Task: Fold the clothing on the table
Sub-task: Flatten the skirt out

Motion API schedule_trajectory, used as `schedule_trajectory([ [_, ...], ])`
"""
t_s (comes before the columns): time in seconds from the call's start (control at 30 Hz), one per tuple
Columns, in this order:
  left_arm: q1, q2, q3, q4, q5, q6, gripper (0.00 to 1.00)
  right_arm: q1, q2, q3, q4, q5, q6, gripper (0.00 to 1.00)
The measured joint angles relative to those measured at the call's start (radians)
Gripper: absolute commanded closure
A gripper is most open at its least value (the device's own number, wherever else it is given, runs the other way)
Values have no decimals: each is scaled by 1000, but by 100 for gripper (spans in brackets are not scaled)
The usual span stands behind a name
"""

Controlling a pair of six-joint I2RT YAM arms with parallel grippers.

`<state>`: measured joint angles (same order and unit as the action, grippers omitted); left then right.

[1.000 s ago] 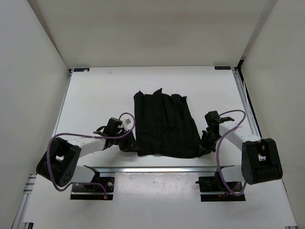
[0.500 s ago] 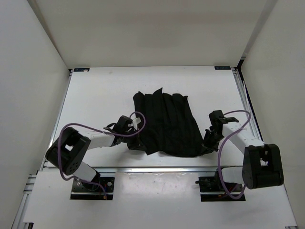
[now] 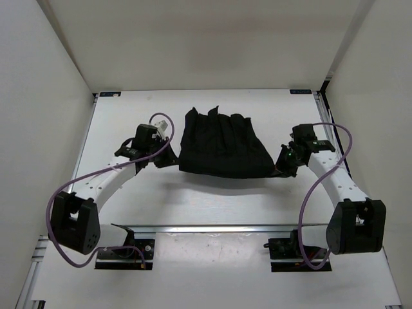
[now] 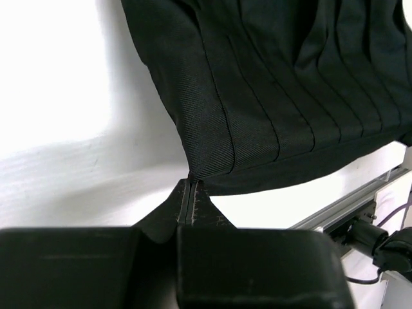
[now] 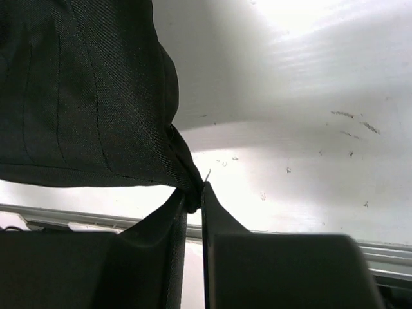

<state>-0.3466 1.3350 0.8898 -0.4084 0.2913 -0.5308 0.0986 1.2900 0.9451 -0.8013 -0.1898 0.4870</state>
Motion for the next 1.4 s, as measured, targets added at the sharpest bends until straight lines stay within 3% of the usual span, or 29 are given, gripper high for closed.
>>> schedule_trajectory([
  [0.27, 4, -33, -139, -66, -5, 13, 100, 53, 14, -66, -4, -29, -28, 100],
  [0.4, 12, 77, -81, -140, -6, 51, 100, 52, 87, -48, -15, -66, -35, 100],
  [0.53, 20, 254, 180, -214, -55, 98, 100, 35, 261, 221, -43, -48, -74, 100],
  [0.67, 48, 426, 555, -212, -95, 132, 100, 19, 428, 583, -10, -10, -122, 100],
  [0.87, 97, 480, 879, -178, -87, 135, 100, 39, 488, 882, 19, 40, -179, 100],
  [1.0, 133, 407, 859, -126, -29, 128, 100, 68, 405, 855, 53, 45, -210, 100],
  [1.23, 146, 155, 488, -132, 96, 139, 100, 151, 134, 512, 51, 86, -272, 100],
  [1.4, 152, 51, 518, -172, 208, 141, 100, 271, -116, 351, 65, 195, -296, 100],
])
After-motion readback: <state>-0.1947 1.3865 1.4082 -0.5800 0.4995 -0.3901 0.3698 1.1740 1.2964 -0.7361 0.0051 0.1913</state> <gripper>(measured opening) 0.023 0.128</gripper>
